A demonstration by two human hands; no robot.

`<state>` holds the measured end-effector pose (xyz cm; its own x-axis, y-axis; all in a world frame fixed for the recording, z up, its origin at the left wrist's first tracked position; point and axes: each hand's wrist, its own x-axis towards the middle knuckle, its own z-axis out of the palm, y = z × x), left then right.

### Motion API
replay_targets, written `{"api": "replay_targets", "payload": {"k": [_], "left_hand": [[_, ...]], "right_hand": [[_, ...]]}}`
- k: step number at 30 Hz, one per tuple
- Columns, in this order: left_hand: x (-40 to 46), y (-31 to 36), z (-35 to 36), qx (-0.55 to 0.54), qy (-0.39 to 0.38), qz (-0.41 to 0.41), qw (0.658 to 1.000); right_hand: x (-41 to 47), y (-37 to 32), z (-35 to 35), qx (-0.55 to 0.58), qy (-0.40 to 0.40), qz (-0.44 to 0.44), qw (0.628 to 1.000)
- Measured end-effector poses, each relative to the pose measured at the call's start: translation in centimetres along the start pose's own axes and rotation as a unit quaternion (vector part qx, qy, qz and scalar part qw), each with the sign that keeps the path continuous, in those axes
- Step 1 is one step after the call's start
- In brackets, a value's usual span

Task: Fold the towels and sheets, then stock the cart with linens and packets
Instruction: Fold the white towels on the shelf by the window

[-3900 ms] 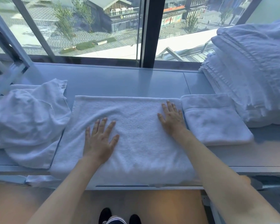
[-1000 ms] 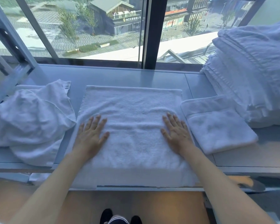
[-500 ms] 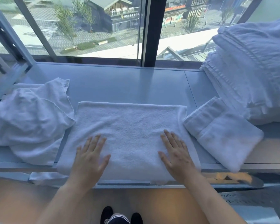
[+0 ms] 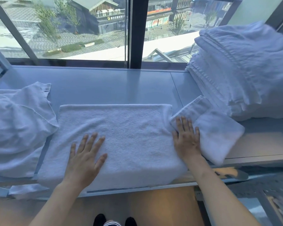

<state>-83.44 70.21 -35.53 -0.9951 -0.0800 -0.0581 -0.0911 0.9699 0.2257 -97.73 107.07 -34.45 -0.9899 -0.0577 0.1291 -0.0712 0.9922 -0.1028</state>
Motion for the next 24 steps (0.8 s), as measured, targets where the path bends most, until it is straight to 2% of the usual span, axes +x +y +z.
{"api": "replay_targets", "payload": {"k": [5, 13, 18, 24], "left_hand": [[0.2, 0.1, 0.0, 0.000, -0.002, -0.010, 1.000], [0.2, 0.3, -0.2, -0.005, -0.002, -0.013, 1.000], [0.2, 0.5, -0.4, 0.007, -0.006, -0.017, 1.000], [0.3, 0.2, 0.0, 0.009, 0.000, -0.013, 1.000]], "right_hand": [[4.6, -0.9, 0.5, 0.002, -0.051, 0.056, 0.997], [10.6, -3.0, 0.0, 0.052, -0.060, 0.113, 0.990], [9.3, -3.8, -0.4, 0.042, -0.050, 0.080, 0.995], [4.2, -0.7, -0.1, -0.033, -0.058, 0.067, 0.996]]}}
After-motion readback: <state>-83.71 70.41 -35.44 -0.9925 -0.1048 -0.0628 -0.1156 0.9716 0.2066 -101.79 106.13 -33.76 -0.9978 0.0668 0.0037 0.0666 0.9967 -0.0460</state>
